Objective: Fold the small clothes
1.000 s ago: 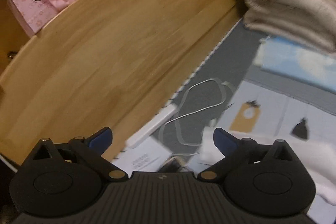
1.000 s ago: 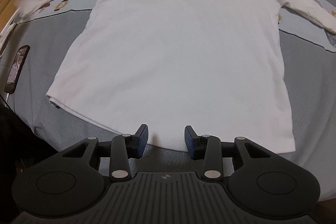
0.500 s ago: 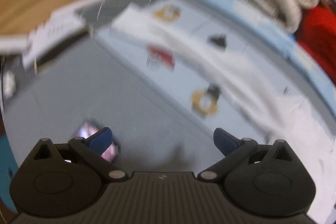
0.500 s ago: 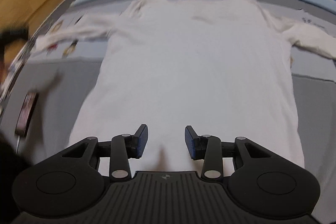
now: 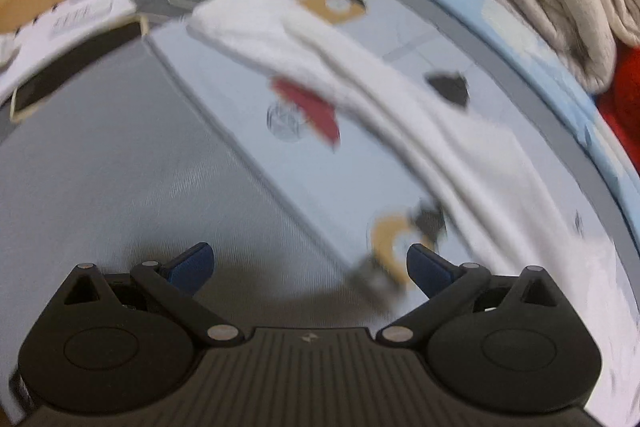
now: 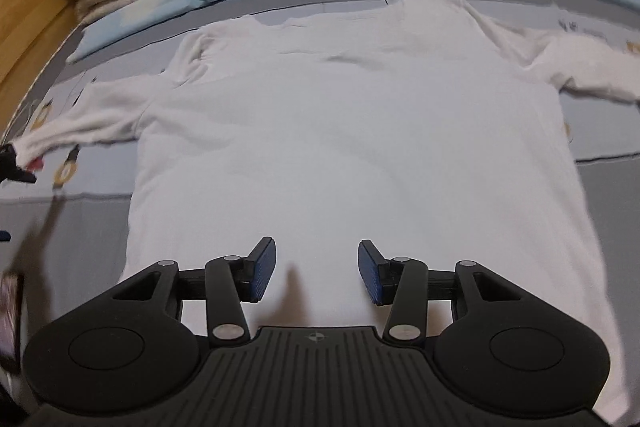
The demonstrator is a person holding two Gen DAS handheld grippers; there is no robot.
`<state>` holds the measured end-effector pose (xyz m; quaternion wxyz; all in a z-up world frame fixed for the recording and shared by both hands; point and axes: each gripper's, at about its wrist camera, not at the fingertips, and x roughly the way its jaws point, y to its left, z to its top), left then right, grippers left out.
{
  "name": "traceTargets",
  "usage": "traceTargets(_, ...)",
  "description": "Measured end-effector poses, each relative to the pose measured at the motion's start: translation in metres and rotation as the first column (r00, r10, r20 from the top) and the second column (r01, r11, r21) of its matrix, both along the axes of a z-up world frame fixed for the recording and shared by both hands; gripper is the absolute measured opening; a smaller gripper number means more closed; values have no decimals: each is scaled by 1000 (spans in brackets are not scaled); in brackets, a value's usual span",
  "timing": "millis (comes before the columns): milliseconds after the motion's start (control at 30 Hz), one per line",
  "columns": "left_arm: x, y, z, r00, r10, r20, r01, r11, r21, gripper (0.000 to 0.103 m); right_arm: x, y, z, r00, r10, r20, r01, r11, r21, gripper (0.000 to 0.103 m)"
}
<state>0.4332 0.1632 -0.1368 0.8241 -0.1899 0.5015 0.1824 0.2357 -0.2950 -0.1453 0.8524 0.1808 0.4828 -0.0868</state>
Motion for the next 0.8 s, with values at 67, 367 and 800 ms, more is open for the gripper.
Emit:
traceTargets(67,23,14,-6,1000,24,-2,-24,1000,4,103,0,5,-5,1000,-1,-5,1,1000,12,48)
traceTargets(367,65,37,-32,997,76,-11,-76,997,27,103,9,25,-23,991,120,-62,-122,992,-32,48)
traceTargets(800,72,47,-37,995,96,1,-96,994,46,103,11,32,-32,990,120,-81,-123,992,-30,48)
